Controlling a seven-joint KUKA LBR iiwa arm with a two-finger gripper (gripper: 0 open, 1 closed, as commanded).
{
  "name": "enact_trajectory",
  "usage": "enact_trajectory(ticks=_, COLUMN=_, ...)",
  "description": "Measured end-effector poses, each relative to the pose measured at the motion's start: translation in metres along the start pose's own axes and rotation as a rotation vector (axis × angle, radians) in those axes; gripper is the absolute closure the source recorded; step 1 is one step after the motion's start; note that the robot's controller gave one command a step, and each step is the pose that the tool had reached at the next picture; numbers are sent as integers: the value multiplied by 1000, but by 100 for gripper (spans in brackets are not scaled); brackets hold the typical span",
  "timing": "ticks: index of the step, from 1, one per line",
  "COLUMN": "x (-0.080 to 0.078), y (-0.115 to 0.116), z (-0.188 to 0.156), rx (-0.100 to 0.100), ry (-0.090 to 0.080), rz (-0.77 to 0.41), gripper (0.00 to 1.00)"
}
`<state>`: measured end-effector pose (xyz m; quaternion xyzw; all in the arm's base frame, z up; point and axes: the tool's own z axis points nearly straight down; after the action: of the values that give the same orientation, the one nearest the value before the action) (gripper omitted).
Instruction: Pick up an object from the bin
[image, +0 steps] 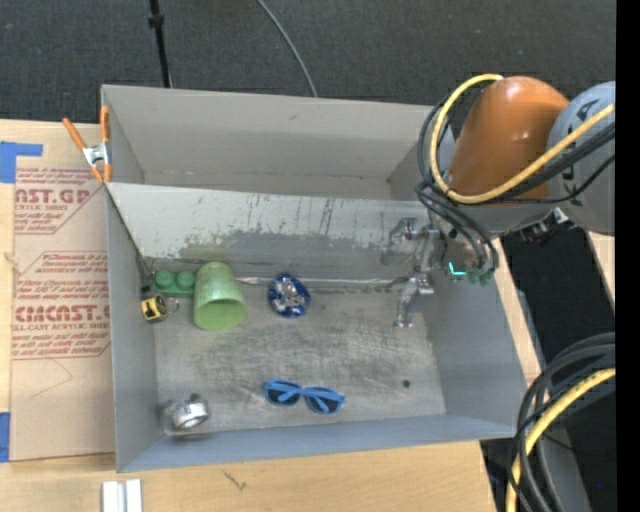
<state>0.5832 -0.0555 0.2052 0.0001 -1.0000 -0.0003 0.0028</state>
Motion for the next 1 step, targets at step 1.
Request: enact_trajectory(ticks=1, x=58, y=34, z=77, rx=-2, ry=6, rz=30, gripper=0)
